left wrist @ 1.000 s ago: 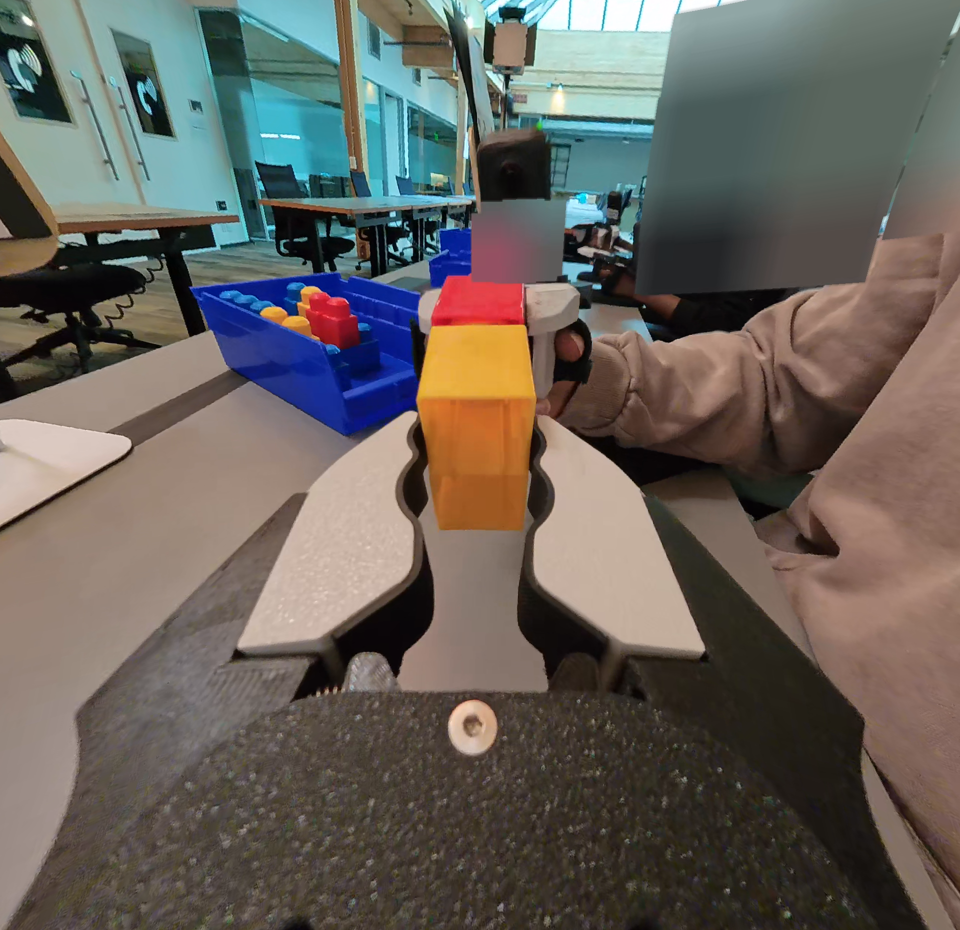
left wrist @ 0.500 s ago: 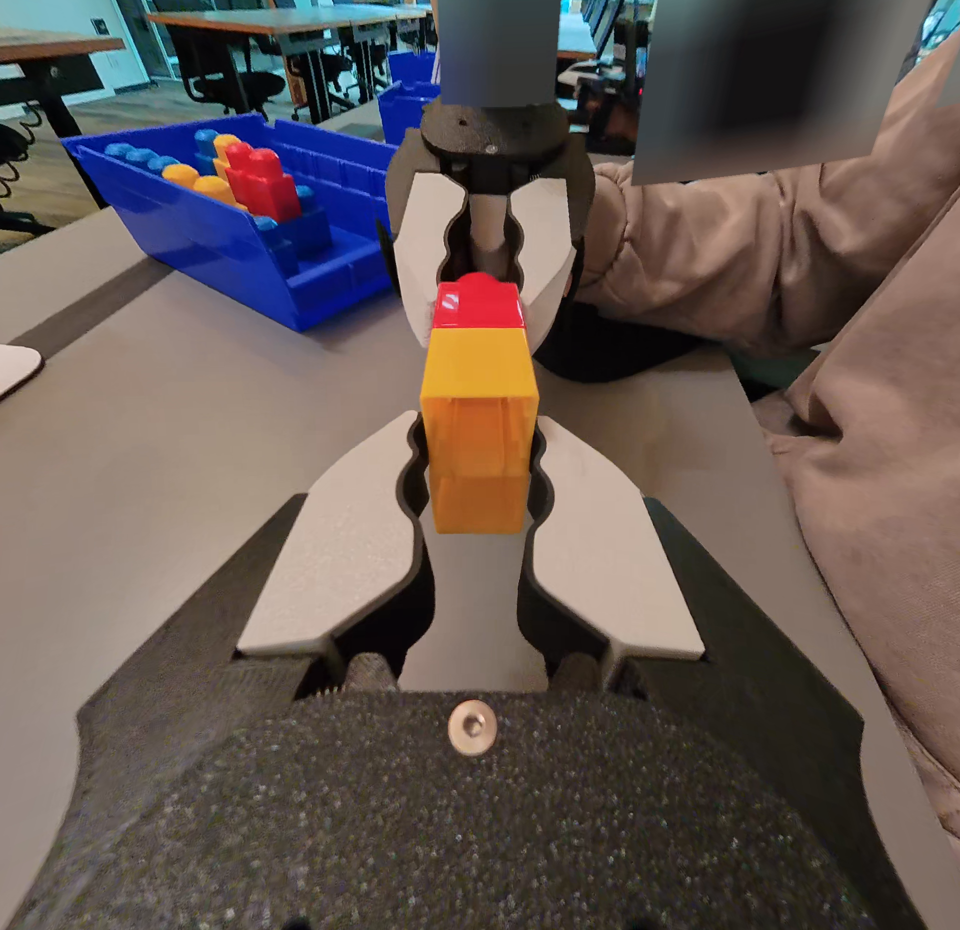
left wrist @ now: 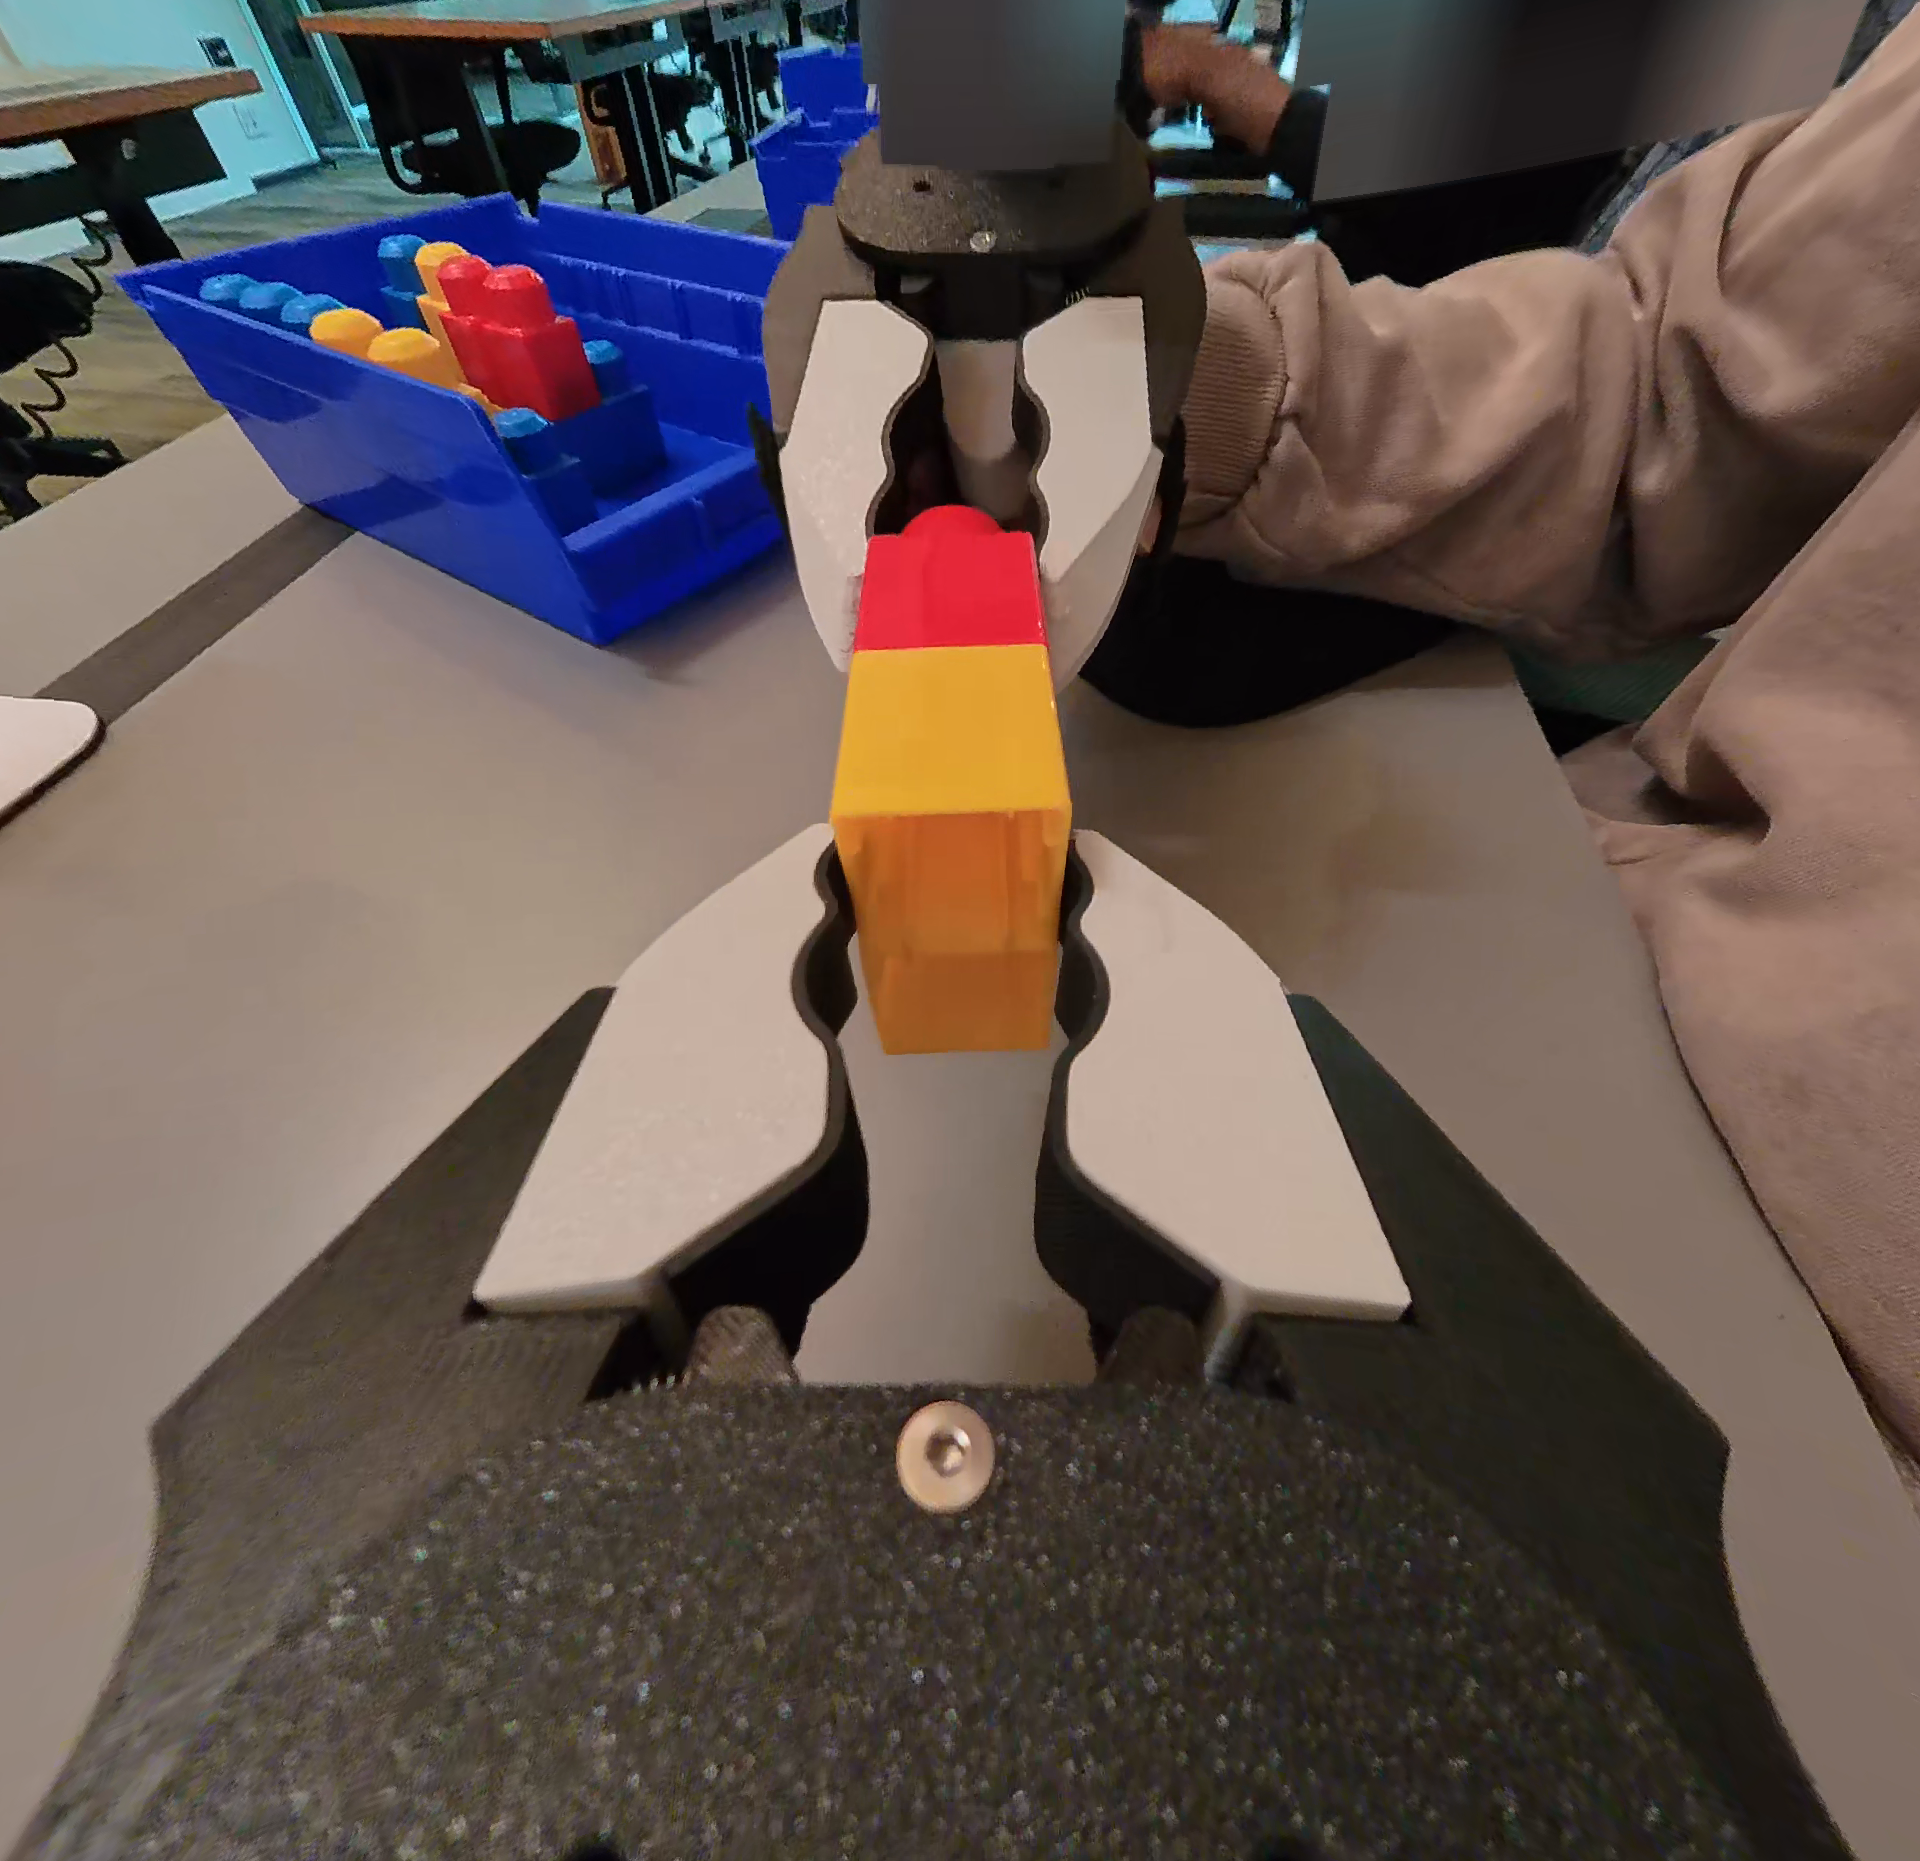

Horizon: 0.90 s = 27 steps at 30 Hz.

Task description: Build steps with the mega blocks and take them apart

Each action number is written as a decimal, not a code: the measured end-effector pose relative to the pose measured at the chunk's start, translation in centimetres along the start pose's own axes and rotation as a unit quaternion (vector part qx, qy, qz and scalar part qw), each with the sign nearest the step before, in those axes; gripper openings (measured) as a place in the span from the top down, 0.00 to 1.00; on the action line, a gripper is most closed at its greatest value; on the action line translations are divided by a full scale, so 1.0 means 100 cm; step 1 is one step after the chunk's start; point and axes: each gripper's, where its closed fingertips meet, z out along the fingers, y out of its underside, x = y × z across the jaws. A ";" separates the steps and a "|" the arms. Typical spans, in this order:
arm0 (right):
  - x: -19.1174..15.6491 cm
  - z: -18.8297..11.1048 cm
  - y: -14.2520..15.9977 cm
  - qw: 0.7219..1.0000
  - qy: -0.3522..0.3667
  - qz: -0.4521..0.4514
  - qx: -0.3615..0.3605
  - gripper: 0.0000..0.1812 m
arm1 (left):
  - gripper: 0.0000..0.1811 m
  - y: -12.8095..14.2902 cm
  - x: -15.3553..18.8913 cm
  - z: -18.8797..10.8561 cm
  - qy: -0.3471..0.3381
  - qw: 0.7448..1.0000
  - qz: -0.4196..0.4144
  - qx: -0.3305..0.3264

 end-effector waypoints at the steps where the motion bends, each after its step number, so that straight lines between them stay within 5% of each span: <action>1: 0.000 -0.001 -0.002 1.000 0.003 0.000 0.008 0.81 | 0.80 -0.003 0.000 -0.001 0.000 1.000 -0.003 0.011; 9: -0.002 -0.007 -0.038 0.994 0.024 0.013 0.101 0.78 | 0.80 -0.038 -0.003 -0.019 0.004 0.992 -0.031 0.126; 17: -0.002 -0.026 -0.055 0.979 0.014 0.048 0.196 0.83 | 0.79 -0.036 0.001 -0.016 0.013 0.991 -0.036 0.130; 23: -0.010 -0.031 -0.058 0.990 0.014 0.005 0.139 0.84 | 0.80 -0.027 0.006 -0.002 0.015 0.994 -0.041 0.095; 27: 0.009 -0.072 -0.067 0.996 0.064 -0.039 0.043 0.84 | 0.88 -0.027 -0.007 -0.010 -0.042 0.994 -0.016 0.099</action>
